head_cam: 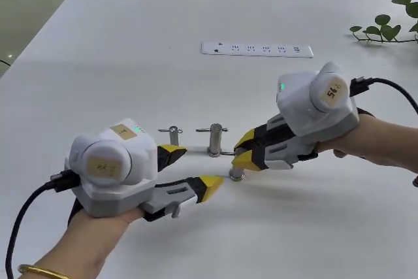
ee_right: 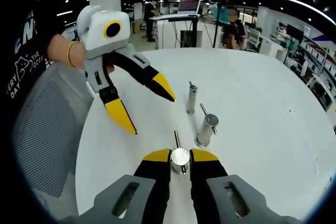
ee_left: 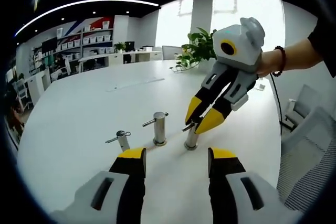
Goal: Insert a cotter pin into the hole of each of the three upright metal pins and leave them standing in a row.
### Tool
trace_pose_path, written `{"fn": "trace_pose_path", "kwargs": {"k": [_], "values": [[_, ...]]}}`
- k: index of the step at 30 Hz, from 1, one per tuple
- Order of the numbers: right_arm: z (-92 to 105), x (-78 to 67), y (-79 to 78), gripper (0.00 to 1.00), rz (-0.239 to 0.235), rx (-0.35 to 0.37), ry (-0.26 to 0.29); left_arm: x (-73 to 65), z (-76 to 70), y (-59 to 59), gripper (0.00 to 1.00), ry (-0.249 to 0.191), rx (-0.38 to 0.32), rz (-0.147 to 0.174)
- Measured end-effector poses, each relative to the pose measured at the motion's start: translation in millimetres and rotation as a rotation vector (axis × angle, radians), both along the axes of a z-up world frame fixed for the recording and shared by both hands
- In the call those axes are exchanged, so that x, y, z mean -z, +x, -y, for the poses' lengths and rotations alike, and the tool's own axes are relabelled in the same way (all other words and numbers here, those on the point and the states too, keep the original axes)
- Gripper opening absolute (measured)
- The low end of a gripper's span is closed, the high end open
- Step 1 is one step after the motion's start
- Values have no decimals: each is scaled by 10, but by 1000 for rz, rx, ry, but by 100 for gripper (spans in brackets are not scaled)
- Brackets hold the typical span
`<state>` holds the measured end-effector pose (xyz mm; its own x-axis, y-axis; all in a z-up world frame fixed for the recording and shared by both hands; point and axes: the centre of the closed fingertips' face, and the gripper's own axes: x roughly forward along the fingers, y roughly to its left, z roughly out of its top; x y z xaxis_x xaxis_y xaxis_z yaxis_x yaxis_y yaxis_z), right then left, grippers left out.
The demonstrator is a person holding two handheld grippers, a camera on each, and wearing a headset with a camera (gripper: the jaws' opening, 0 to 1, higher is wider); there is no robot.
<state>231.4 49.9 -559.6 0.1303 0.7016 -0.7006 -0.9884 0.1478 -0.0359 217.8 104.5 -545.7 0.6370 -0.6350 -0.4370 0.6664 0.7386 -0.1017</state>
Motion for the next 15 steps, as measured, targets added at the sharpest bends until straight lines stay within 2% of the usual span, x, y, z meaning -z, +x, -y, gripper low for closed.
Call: {"fn": "trace_pose_path", "kwargs": {"k": [9, 15], "values": [[102, -36, 112, 8, 22, -3, -19, -129, -240, -7, 57, 4, -60, 38], [185, -30, 211, 8, 28, 9, -37, -130, -305, -45, 67, 7, -65, 36]]}}
